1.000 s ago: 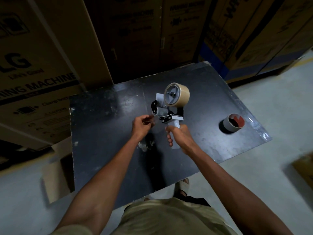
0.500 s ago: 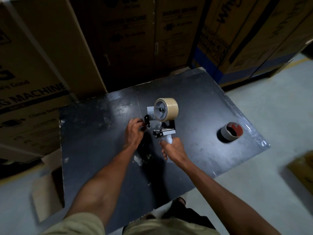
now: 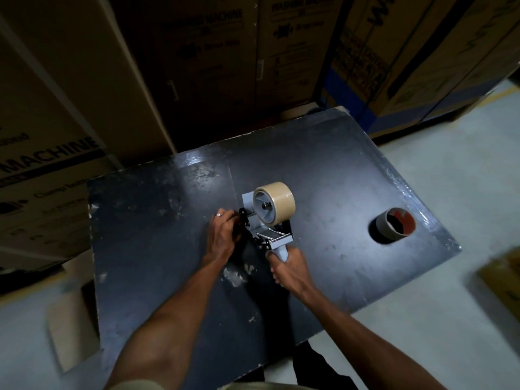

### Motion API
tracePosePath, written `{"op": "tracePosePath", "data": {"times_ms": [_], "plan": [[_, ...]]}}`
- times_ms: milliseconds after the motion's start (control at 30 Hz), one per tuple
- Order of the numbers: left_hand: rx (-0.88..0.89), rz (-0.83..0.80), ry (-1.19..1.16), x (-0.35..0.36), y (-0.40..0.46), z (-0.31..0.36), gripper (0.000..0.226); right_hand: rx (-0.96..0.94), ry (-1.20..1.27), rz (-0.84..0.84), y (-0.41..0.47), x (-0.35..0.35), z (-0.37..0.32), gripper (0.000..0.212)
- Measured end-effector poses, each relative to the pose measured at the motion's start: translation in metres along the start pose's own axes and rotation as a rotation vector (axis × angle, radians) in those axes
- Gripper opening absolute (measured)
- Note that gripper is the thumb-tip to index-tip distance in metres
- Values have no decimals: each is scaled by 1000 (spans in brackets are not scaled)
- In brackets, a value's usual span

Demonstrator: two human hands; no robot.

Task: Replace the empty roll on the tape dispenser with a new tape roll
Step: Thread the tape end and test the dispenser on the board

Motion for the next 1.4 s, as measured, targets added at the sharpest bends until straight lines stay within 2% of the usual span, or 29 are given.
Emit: {"op": "tracePosePath", "data": {"times_ms": [133,367,533,733,900,1033,1100,1400], "plan": [[90,-58,82,2,1,2,24,32,6,-1,0,1,7,23],[207,-321,296,1,4,-1,36,29,-27,7,-3,4,12,27],[274,-335,346,-5,-13,-4,40,-19,-142,30,-4,5,17,35],[153,-341,380,-4,-23,-14,45,-88,-338,72,-14,5,9,20],[80,-371,373,-3,-24,-17,49,-43,-351,87,-12,8,15,30],[64,-382,372,-2,-23,-18,51,-36,-365,95,-12,7,16,27],[51,-398,373,-2,-22,-18,53,-47,-364,85,-14,8,17,25],[5,-499,425,1,-20,-21,53,-117,-372,54,-18,3,32,40]]}}
Point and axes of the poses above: each hand's wrist, its own y-axis towards the middle knuckle, its own x-axis out of the palm, z = x × y, the point moved 5 cm from there along y, towards the middle knuckle, and after that the axes turned 8 degrees about x, right-handed, at the moved point
